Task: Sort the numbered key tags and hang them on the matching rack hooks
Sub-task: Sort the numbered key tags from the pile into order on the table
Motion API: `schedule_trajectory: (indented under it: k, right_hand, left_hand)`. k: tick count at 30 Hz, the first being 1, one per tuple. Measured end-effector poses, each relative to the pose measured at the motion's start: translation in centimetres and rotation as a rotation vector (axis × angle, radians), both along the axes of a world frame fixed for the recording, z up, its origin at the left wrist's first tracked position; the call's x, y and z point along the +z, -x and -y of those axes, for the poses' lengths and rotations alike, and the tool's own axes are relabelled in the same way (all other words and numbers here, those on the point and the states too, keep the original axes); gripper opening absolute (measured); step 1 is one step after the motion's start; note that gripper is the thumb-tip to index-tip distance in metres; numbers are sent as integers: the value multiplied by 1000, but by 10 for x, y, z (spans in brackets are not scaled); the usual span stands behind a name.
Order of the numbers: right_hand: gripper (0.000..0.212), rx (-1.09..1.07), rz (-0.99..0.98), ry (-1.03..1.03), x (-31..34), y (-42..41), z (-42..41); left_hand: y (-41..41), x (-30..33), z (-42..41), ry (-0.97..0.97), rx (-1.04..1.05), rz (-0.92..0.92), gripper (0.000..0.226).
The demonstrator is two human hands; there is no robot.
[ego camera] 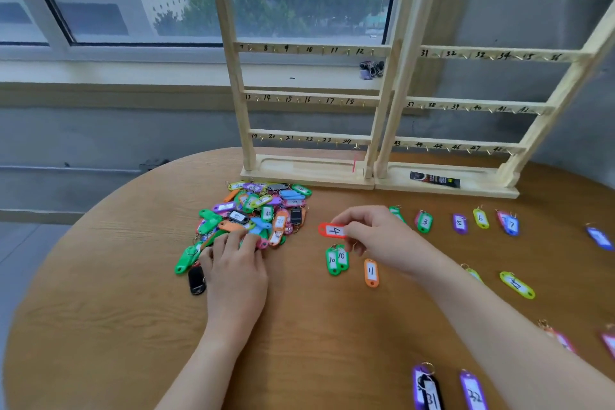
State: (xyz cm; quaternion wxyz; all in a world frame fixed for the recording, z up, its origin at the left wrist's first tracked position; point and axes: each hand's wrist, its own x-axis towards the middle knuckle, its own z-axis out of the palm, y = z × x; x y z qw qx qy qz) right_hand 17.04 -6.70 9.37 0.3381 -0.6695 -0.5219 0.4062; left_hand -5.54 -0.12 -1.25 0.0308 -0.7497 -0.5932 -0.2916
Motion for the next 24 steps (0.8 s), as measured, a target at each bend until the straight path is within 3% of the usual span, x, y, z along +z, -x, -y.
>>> schedule_trajectory:
  k: [5, 15, 21, 24]
  right_hand:
    - [26, -125, -116, -20, -1, -16, 29]
    - [7, -192, 31, -74, -17, -41, 68]
    - [11, -220, 42, -78, -27, -45, 78]
    - [15, -236, 62, -82, -31, -48, 81]
  left_hand:
    - [0, 4, 3, -17, -44, 11, 14]
    - [2, 6, 6, -50, -79, 12, 12]
    - [3, 7, 7, -48, -60, -5, 6]
    - [1, 9, 9, -63, -53, -13, 17]
